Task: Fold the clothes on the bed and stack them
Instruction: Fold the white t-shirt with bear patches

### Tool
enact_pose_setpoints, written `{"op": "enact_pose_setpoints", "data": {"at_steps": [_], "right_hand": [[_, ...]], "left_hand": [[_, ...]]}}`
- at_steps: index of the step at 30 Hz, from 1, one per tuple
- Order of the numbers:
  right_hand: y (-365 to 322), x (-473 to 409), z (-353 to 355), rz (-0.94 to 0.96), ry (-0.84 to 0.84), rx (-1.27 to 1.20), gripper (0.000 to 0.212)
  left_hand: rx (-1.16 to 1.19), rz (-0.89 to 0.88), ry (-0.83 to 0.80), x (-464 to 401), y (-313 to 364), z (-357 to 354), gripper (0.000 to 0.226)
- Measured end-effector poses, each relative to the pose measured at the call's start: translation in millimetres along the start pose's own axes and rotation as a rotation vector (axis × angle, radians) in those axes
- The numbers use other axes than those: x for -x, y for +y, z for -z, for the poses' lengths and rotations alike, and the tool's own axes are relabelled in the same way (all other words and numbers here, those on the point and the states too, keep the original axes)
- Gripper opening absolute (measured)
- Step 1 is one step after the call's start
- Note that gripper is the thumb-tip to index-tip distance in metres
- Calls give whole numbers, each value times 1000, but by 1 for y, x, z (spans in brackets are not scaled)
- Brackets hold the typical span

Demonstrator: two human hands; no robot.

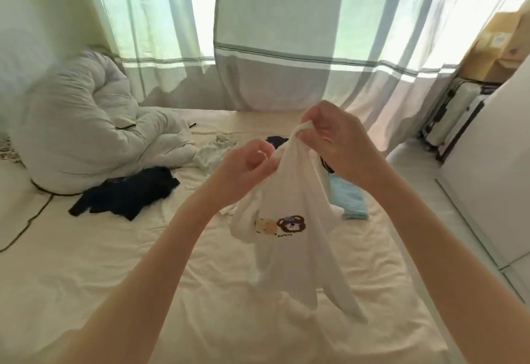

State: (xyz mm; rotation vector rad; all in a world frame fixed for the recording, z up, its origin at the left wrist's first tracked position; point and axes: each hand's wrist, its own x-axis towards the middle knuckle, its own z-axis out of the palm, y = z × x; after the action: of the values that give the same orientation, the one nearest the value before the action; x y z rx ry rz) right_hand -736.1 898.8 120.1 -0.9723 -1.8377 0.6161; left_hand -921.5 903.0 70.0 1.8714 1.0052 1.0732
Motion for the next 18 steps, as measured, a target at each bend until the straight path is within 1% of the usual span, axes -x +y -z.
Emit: {"op": "enact_pose_setpoints", "data": {"at_steps": [1,3,5,8,10,12,14,16,18], "right_hand": [[-3,-1,-3,-1,1,-38,30],[-6,0,-11,-14,-10,-98,29],[-6,1,-23,-30,-51,-119,28],[-7,0,-47,-54,-146,-129,25],[-10,-7,-60,-47,-171,-141,24],[-12,-17,-66,-22,-151,-138,25],[-13,-29,-69,3,-124,-97,27],[-10,-40,-73,36,-93,10,29],[-3,-49,-77,29,-95,111,24]], "left_hand": [[-30,30,-33,8,-3,7,9],[-163,111,-72,27,-16,21,14],[-296,207,-56,47,-30,37,18],[-438,293,41,71,-39,63,8],[-493,313,96,83,-40,82,8],[-563,339,145,94,-40,100,7],[-619,406,206,107,-42,120,8],[-638,497,289,118,-44,141,12],[-653,578,384,128,-42,158,11]]}}
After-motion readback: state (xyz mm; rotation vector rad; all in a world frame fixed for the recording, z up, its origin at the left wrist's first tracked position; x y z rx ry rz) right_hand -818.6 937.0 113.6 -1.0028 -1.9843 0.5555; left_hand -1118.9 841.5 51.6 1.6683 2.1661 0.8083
